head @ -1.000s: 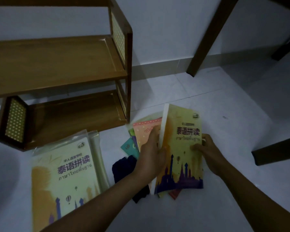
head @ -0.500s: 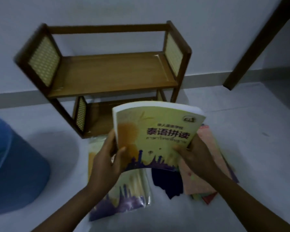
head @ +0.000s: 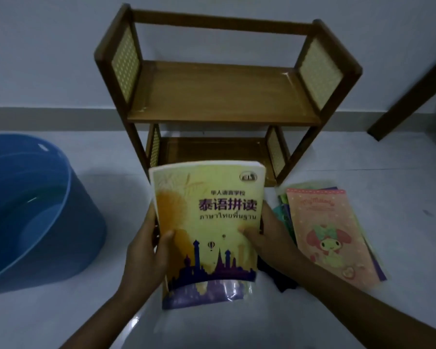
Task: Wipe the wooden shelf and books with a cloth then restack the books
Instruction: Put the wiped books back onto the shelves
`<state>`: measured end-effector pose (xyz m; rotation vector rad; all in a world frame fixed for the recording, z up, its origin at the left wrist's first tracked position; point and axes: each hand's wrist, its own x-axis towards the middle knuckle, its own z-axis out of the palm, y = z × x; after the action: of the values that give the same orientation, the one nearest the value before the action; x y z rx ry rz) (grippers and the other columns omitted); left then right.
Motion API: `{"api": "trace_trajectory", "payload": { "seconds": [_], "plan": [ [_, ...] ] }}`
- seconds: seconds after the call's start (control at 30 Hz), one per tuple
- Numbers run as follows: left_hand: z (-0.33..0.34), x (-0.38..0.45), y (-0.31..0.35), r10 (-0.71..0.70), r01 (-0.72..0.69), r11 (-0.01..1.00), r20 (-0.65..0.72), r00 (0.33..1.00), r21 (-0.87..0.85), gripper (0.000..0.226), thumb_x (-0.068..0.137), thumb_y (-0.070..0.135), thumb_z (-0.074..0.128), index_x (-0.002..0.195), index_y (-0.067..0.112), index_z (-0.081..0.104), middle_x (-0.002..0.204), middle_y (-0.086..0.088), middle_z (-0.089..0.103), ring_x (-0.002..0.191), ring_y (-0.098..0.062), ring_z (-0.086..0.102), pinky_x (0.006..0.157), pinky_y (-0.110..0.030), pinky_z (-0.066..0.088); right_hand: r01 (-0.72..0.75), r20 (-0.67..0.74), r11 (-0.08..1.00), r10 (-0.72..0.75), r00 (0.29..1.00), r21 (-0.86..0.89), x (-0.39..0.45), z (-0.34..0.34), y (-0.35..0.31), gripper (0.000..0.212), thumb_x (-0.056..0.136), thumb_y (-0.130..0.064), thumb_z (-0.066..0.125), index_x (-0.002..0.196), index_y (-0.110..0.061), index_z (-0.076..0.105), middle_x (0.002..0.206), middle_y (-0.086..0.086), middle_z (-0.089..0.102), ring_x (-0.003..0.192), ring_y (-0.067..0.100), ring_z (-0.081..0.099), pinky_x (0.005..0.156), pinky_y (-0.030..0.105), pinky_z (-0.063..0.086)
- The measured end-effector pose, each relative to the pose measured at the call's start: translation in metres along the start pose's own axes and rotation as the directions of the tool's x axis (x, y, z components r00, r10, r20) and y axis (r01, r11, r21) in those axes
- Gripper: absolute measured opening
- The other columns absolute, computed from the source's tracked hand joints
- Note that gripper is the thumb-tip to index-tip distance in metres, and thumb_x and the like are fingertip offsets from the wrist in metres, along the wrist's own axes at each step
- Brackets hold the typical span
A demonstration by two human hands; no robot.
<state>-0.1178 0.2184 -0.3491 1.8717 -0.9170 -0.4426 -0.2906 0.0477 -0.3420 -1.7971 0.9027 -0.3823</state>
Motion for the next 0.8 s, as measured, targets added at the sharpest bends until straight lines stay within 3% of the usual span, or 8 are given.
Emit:
{"api": "trace_trajectory", "payload": {
  "seconds": [0.07,0.13,0.3,0.43,0.53,0.67,0.73,0.8],
  "plan": [
    [-0.001,0.014,-0.008,-0.040,0.037,0.996,0.035,0.999,0.077,0.048,0.095,0.021,0.052,0.140,0.028,0.038,0.107,0.019,0.061,0.093,-0.001,0.063,0.067,-0.017,0.055,-0.026,0.010,0.998,0.026,1.000,-0.060,0.008,0.005,0.001,0.032,0.086,-0.009,0.063,0.110,-0.024,0.049,0.103,-0.016,0.060,0.093,-0.002,0.058,0.074,0.019,0.049],
    [0.005,0.024,-0.022,-0.128,0.113,0.980,0.079,0.989,0.166,0.028,0.094,0.019,0.054,0.122,0.020,0.052,0.102,0.001,0.063,0.087,-0.010,0.063,0.066,-0.029,0.056,-0.087,0.058,0.988,0.095,0.994,-0.126,0.014,0.012,0.008,0.035,0.086,-0.008,0.063,0.112,-0.025,0.046,0.106,-0.012,0.058,0.096,0.003,0.056,0.077,0.021,0.046],
    [0.022,0.027,-0.075,-0.325,0.249,0.909,0.196,0.925,0.334,0.010,0.083,0.014,0.063,0.091,0.011,0.057,0.090,-0.008,0.064,0.076,-0.021,0.063,0.057,-0.025,0.048,-0.204,0.112,0.943,0.240,0.964,-0.263,0.026,0.041,0.043,0.041,0.085,-0.011,0.066,0.123,-0.010,0.049,0.121,0.006,0.059,0.110,0.022,0.056,0.083,0.026,0.042],
    [0.027,0.028,-0.092,-0.405,0.267,0.838,0.216,0.888,0.475,0.017,0.080,0.023,0.062,0.089,0.012,0.051,0.093,-0.010,0.059,0.086,-0.029,0.060,0.061,-0.028,0.044,-0.202,0.109,0.904,0.260,0.959,-0.377,0.033,0.053,0.062,0.044,0.084,-0.019,0.067,0.122,-0.008,0.047,0.119,0.012,0.053,0.109,0.026,0.054,0.083,0.029,0.045],
    [0.028,0.024,-0.084,-0.339,0.145,0.718,0.161,0.927,0.681,0.039,0.081,0.033,0.062,0.112,0.011,0.053,0.124,-0.018,0.047,0.115,-0.036,0.042,0.084,-0.039,0.044,-0.138,0.128,0.854,0.230,0.965,-0.501,0.037,0.042,0.061,0.048,0.087,-0.023,0.064,0.127,-0.008,0.042,0.122,0.015,0.043,0.113,0.030,0.048,0.087,0.033,0.045],
    [0.054,0.024,-0.048,-0.071,-0.021,0.760,0.115,0.991,0.649,0.077,0.082,0.022,0.068,0.144,0.003,0.027,0.147,-0.027,0.026,0.132,-0.043,0.027,0.105,-0.053,0.032,-0.083,0.055,0.804,0.142,0.988,-0.589,0.037,-0.005,0.059,0.059,0.094,-0.025,0.053,0.145,-0.011,0.028,0.138,0.014,0.035,0.126,0.029,0.037,0.101,0.038,0.039],
    [0.084,0.033,-0.025,0.023,-0.122,0.779,0.167,0.986,0.615,0.075,0.082,0.020,0.065,0.144,0.002,0.026,0.147,-0.028,0.027,0.133,-0.043,0.028,0.108,-0.054,0.029,-0.152,-0.070,0.770,0.138,0.988,-0.620,0.035,-0.044,0.069,0.051,0.093,-0.023,0.051,0.139,-0.009,0.035,0.133,0.015,0.040,0.122,0.034,0.042,0.096,0.038,0.039],
    [0.115,0.041,0.004,0.075,-0.214,0.818,0.270,0.960,0.534,0.066,0.084,0.023,0.062,0.142,0.005,0.033,0.145,-0.023,0.032,0.132,-0.040,0.031,0.107,-0.051,0.030,-0.321,-0.247,0.703,0.209,0.946,-0.634,0.033,-0.085,0.081,0.045,0.091,-0.023,0.052,0.132,-0.007,0.043,0.128,0.017,0.046,0.114,0.038,0.049,0.091,0.040,0.042]
  ]
}}
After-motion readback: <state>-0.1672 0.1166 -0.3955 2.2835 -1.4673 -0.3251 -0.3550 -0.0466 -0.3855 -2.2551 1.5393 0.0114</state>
